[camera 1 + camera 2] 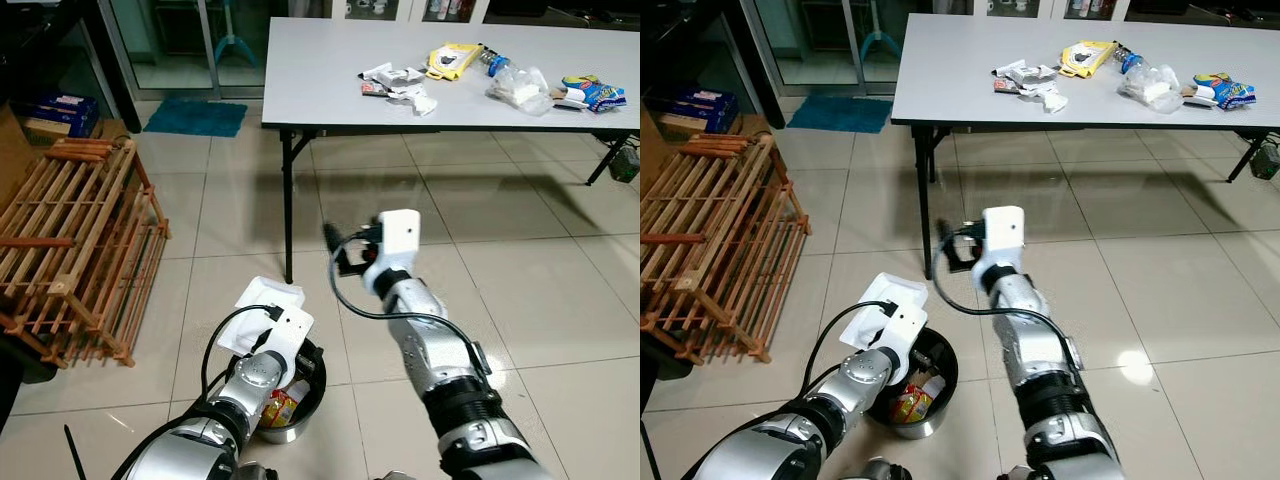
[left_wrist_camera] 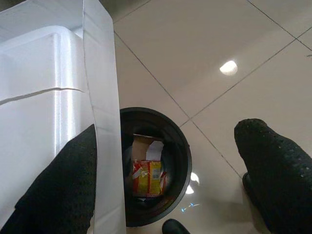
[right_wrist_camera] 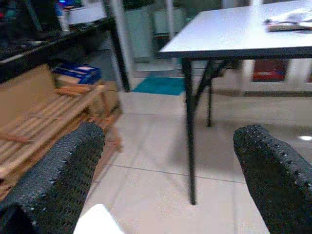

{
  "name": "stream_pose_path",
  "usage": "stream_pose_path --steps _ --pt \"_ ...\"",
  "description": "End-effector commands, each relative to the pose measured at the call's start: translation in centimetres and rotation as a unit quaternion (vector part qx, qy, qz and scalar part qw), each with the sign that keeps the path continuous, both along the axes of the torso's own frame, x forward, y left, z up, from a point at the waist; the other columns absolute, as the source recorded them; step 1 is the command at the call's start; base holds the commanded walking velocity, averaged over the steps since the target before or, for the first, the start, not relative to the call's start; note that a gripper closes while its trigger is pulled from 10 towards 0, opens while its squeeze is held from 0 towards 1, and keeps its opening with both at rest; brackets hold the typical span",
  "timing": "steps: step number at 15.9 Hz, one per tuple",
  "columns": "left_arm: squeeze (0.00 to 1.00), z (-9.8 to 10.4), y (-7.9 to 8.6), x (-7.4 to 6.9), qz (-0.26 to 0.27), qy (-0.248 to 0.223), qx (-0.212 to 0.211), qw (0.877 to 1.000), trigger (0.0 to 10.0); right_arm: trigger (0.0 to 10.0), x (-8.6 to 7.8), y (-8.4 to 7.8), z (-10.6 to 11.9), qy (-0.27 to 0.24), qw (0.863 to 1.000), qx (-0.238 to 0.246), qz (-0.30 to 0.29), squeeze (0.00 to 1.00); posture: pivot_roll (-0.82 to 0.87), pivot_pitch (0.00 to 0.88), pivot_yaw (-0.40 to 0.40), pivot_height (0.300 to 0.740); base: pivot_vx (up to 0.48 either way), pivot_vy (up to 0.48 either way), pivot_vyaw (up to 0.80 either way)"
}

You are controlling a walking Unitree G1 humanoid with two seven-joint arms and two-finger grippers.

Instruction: Picking trash to rubbish bin

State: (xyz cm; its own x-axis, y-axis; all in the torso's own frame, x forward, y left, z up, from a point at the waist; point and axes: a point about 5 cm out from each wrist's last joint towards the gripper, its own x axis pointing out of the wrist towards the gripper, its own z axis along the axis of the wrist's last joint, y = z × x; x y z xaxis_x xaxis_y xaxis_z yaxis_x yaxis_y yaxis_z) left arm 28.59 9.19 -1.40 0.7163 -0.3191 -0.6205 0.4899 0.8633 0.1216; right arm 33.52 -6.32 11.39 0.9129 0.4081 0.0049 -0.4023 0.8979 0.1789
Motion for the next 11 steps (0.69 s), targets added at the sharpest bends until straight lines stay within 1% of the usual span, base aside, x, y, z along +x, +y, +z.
stream_pose_path --steps 1,2,3,6,9,10,11 --pt "0.00 0.2 -0.1 0.2 -0.004 -0.003 0.002 1.000 10.0 10.0 0.3 0.4 1.1 -0.011 1.000 0.009 0.016 0.00 -0.02 0.035 -0.020 0.716 0.000 0.000 0.00" --pt "0.00 0.1 0.0 0.1 0.003 -0.002 0.004 1.000 10.0 10.0 0.6 0.7 1.8 -0.018 0.999 0.017 0.023 0.00 -0.01 0.033 -0.024 0.716 0.000 0.000 0.00" --pt "0.00 0.0 0.0 0.1 0.006 -0.001 0.005 1.000 10.0 10.0 0.7 0.7 2.0 -0.019 0.999 0.020 0.025 0.00 -0.02 0.033 -0.024 0.716 0.000 0.000 0.00" --pt "0.00 0.0 1.6 0.4 0.093 0.000 0.000 0.996 10.0 10.0 1.1 0.6 2.7 -0.026 0.999 0.021 0.025 0.00 -0.01 0.031 -0.027 0.716 0.000 0.000 0.00" --pt "0.00 -0.2 2.0 0.2 0.096 0.001 0.012 0.995 10.0 10.0 1.1 0.7 2.9 -0.029 0.999 0.022 0.029 0.00 -0.01 0.029 -0.029 0.716 0.000 0.000 0.00" --pt "0.00 -0.4 2.3 0.1 0.108 0.003 0.026 0.994 10.0 10.0 1.2 0.9 3.2 -0.033 0.999 0.025 0.031 0.00 -0.01 0.027 -0.029 0.716 0.000 0.000 0.00" --pt "0.00 -0.5 2.5 0.0 0.119 0.005 0.030 0.992 10.0 10.0 1.2 0.9 3.5 -0.036 0.999 0.026 0.031 0.00 -0.01 0.027 -0.029 0.716 0.000 0.000 0.00"
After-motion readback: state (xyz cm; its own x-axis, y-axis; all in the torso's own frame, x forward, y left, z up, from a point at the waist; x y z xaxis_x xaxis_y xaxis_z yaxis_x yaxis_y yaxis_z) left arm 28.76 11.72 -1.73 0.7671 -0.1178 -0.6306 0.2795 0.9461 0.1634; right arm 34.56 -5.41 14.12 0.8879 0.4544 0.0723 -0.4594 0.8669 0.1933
